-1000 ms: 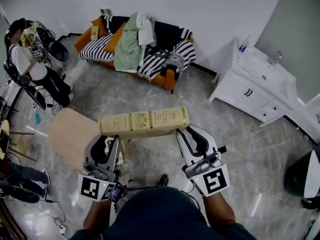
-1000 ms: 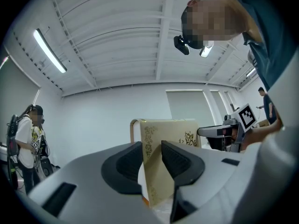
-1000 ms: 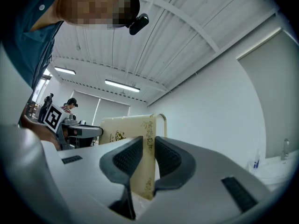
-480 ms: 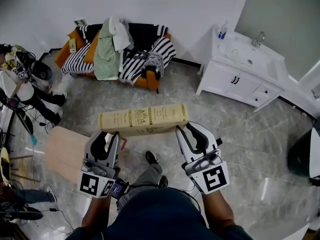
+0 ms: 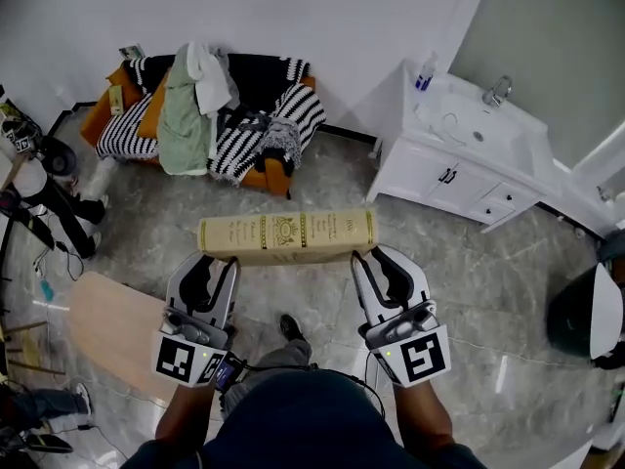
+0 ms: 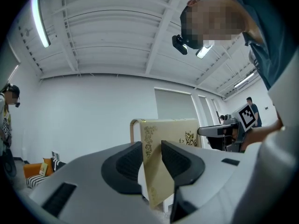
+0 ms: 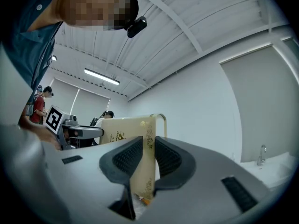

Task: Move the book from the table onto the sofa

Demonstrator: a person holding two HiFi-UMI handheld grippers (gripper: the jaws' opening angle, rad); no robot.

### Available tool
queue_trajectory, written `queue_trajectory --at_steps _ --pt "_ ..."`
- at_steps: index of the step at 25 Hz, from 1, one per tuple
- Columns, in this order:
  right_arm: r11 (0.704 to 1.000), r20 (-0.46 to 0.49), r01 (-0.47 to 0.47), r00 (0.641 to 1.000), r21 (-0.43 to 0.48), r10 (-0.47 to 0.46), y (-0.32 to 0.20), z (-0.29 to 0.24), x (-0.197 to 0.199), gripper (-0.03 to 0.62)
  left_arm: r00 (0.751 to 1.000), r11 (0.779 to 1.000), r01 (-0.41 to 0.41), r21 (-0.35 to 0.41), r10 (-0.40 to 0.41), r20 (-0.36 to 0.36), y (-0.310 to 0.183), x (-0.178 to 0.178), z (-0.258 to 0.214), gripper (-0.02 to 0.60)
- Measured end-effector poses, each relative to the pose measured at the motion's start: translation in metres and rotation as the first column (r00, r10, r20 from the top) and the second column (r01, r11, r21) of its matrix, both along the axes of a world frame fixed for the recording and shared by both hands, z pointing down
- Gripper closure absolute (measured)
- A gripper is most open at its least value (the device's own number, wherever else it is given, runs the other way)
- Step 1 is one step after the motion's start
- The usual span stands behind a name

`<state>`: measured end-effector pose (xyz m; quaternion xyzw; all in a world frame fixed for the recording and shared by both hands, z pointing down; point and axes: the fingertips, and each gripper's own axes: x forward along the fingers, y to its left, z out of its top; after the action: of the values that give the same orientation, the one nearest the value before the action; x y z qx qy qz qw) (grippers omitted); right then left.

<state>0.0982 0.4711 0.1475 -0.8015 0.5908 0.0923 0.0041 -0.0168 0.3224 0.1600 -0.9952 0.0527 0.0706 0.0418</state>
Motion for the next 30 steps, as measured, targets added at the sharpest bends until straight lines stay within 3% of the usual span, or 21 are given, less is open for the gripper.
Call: queue_trajectory --at_steps 8,17,30 --pt "1.0 -0.014 0.03 0.999 0.002 -0.03 -0.066 -0.017 0.055 0.505 1.0 1.0 0.025 -0.007 -0.025 -0.002 -0.063 0.05 -0.016 0.457" --pt "0.999 -0.064 0.041 0.997 -0.011 -0.042 -0.085 -0.008 0.079 0.505 0.999 0.999 0.042 -0.014 -0.042 -0.033 -0.08 0.069 -0.004 0.457" --pt "0.985 0.014 0.175 0.984 -0.003 -0.175 -0.116 0.001 0.252 0.505 0.987 0.987 0.163 0.002 -0.163 0.01 -0.093 0.227 -0.008 0.457"
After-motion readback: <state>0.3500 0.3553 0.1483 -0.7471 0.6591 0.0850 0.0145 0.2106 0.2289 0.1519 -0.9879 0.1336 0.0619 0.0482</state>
